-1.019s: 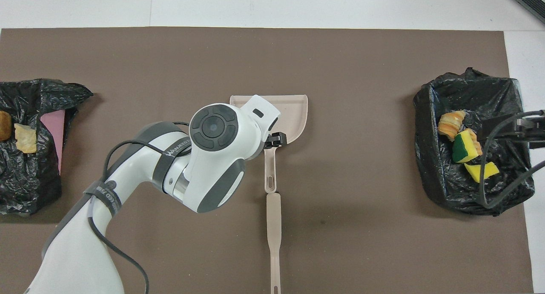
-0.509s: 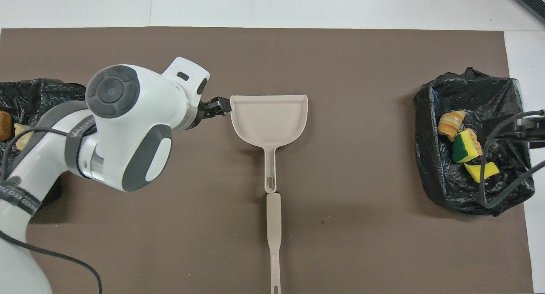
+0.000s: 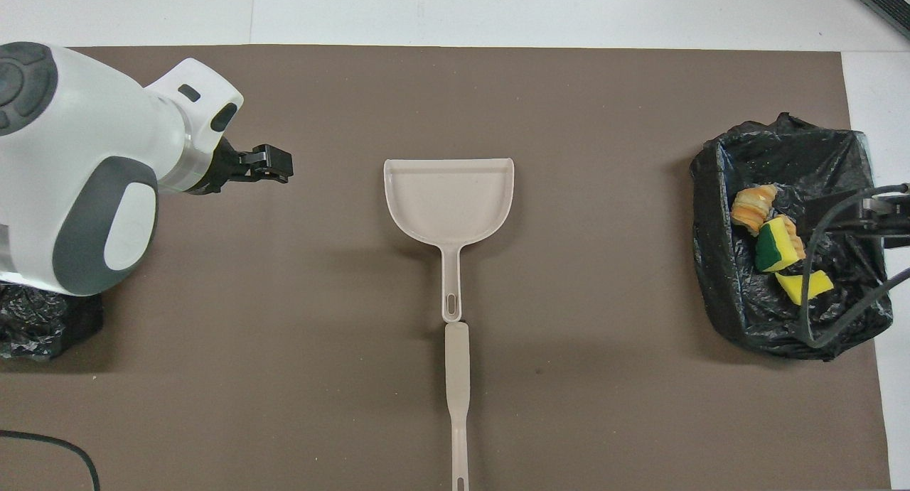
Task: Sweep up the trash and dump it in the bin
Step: 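Release the dustpan and withdraw the left gripper toward the trash bag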
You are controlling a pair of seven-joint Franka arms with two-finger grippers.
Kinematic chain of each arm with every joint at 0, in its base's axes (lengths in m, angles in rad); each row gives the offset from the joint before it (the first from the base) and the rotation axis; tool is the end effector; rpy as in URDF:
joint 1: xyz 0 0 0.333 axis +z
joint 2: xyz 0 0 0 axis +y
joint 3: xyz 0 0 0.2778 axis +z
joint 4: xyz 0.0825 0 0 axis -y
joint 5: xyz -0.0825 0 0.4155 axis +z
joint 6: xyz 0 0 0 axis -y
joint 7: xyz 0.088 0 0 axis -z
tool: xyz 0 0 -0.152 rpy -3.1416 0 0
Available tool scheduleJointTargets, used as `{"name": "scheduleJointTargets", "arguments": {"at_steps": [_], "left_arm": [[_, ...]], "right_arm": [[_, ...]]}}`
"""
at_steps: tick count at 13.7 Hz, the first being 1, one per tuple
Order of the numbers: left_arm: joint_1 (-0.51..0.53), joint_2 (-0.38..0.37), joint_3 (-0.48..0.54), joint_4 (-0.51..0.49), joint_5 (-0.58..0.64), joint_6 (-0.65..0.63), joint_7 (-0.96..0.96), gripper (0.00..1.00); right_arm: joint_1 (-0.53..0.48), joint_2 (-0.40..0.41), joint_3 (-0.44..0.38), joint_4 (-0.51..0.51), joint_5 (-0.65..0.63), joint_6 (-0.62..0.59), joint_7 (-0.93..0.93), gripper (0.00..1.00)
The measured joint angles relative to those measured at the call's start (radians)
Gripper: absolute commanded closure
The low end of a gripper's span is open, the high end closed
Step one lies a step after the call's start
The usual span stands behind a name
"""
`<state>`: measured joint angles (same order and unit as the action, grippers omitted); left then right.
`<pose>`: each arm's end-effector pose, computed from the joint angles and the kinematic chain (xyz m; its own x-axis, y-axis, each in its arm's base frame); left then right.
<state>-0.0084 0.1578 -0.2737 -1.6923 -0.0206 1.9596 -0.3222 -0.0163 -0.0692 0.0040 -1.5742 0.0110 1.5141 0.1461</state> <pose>0.6261 -0.1777 0.4215 0.9944 0.0565 0.0889 0.0480 -0.9943 0.0953 0.5616 -0.0051 0.5743 0.9876 -0.1571 0.0074 -0.1570 -0.9875 -0.0119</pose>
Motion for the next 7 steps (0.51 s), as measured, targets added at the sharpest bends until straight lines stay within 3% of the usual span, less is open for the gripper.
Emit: {"name": "scheduleJointTargets", "arguments": {"at_steps": [7], "left_arm": [[0.018,-0.001,0.002,0.028,0.016,-0.048,0.023,0.00]], "right_arm": [[-0.002,0.000,-0.001,0.000,0.000,0.000,0.000,0.00]]}}
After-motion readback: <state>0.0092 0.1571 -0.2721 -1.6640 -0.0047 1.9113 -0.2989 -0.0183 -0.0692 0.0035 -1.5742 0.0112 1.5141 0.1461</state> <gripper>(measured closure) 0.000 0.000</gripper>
